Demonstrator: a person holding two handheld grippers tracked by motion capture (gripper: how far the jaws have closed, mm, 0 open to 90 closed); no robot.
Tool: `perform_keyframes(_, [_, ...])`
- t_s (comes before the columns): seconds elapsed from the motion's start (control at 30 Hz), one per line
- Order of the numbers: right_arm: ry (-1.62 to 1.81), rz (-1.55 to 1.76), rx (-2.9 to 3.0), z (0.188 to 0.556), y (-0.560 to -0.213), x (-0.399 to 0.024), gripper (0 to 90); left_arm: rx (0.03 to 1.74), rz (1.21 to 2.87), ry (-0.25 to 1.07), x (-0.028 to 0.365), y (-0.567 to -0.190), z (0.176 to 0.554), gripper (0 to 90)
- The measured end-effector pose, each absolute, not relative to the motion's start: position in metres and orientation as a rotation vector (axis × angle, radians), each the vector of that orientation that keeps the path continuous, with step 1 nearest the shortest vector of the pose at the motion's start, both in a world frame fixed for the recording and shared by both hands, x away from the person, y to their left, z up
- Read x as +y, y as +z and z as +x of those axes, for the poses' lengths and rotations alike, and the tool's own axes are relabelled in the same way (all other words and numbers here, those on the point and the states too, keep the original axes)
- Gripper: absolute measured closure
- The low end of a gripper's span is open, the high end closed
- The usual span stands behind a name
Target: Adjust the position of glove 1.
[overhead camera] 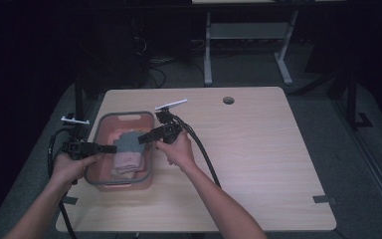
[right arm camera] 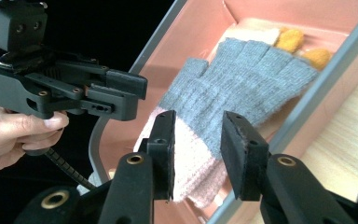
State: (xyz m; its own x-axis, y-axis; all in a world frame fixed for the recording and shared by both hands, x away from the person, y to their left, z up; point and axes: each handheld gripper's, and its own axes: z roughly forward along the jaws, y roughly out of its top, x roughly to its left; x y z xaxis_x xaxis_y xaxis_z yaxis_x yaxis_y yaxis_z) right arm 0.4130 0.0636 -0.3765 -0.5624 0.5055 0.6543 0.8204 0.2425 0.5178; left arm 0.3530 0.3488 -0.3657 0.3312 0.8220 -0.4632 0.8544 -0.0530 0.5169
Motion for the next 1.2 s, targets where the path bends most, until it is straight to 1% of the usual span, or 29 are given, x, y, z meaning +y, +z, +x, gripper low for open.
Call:
perform_keyframes(0.33, [-1.268,-1.242,-2.156,0.413,-0.374,0.046,60.6,1.428,1.834,-0.058,0.343,-0.354,0.352,53.0])
perform_keyframes(0.47, [-1.285,-1.251,-2.159,0.412,-0.372,0.036,59.5,1.408,1.821,-0.060,0.338,-0.350,0.351,50.3])
perform_keyframes(0.83, [-1.315,-1.283,-2.138,0.411,-0.367,0.016,57.9,1.352,1.834,-0.070,0.320,-0.343,0.352,48.8])
perform_keyframes(1.2, [-1.334,-1.318,-2.126,0.409,-0.367,-0.007,54.7,1.319,1.828,-0.081,0.303,-0.341,0.356,42.9])
